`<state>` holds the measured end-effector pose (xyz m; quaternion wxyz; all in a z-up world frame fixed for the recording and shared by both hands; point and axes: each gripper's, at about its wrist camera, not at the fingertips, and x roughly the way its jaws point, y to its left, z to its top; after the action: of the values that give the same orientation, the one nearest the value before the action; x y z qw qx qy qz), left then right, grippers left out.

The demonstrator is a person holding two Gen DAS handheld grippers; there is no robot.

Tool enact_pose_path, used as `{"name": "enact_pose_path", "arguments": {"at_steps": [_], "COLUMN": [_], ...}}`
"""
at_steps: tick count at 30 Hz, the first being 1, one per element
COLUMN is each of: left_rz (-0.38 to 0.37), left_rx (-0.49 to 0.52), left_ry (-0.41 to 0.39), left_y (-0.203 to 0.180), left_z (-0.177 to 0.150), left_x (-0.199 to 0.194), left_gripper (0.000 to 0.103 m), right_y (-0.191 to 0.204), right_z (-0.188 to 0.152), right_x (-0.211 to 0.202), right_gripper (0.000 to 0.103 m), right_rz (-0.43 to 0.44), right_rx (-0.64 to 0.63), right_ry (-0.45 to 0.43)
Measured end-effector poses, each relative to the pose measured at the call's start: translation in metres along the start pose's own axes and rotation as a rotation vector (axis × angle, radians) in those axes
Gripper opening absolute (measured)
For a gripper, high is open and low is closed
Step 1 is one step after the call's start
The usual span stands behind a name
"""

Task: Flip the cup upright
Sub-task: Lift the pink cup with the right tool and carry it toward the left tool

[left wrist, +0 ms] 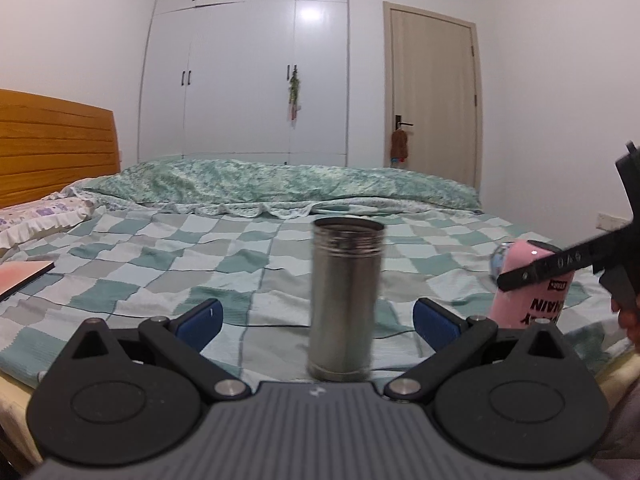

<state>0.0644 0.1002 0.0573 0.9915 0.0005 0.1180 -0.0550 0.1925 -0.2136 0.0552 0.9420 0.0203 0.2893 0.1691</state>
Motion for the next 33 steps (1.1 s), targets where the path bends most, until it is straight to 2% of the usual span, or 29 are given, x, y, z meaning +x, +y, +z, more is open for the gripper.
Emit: {"name": "enact_pose_path", "arguments": {"at_steps": [5, 9, 11, 14, 16, 19, 23, 24, 30, 31, 33], "left_rz": [-0.022, -0.018, -0.012, -0.003, -0.004, -0.018, -0.049, -0.057, -0.075, -0.074, -0.075], "left_rx": [0.001, -0.011, -0.019, -0.025, -0.028, -0.028, -0.022, -0.020, 0.003, 0.008, 0.016], "left_ry": [-0.020, -0.032, -0.032, -0.023, -0.016, -0.008, 0.007, 0.012, 0.032, 0.039, 0.055], "left_y": [-0.014, -0.017, -0.016, -0.013, -0.014, -0.020, -0.035, -0.039, -0.063, -0.067, -0.074], "left_z": [0.002, 0.000, -0.001, -0.003, -0.004, -0.005, -0.010, -0.010, -0.010, -0.009, -0.008], "left_x": [-0.017, -0.031, -0.036, -0.042, -0.044, -0.046, -0.047, -0.047, -0.049, -0.049, -0.048], "left_gripper": [0.103, 0.103, 0.103, 0.103, 0.103, 0.103, 0.103, 0.103, 0.103, 0.103, 0.103], "right_y": [0.024, 0.044, 0.053, 0.057, 0.065, 0.064, 0.056, 0.053, 0.047, 0.044, 0.034], "right_z": [-0.012, -0.008, -0.015, -0.040, -0.063, -0.085, -0.121, -0.127, -0.123, -0.121, -0.117], "right_x": [-0.019, -0.009, -0.003, -0.003, -0.020, -0.039, -0.042, -0.044, -0.047, -0.048, -0.054], "right_gripper": [0.083, 0.083, 0.083, 0.084, 0.084, 0.083, 0.084, 0.083, 0.084, 0.085, 0.099], "right_rz": [-0.054, -0.136, -0.150, -0.086, -0.107, -0.082, -0.072, -0.078, -0.054, -0.037, -0.001], "right_rx": [-0.139, -0.290, -0.352, -0.349, -0.412, -0.399, -0.371, -0.368, -0.308, -0.289, -0.231], "right_ry": [-0.103, -0.197, -0.203, -0.134, -0.195, -0.182, -0.114, -0.134, -0.121, -0.118, -0.130]}}
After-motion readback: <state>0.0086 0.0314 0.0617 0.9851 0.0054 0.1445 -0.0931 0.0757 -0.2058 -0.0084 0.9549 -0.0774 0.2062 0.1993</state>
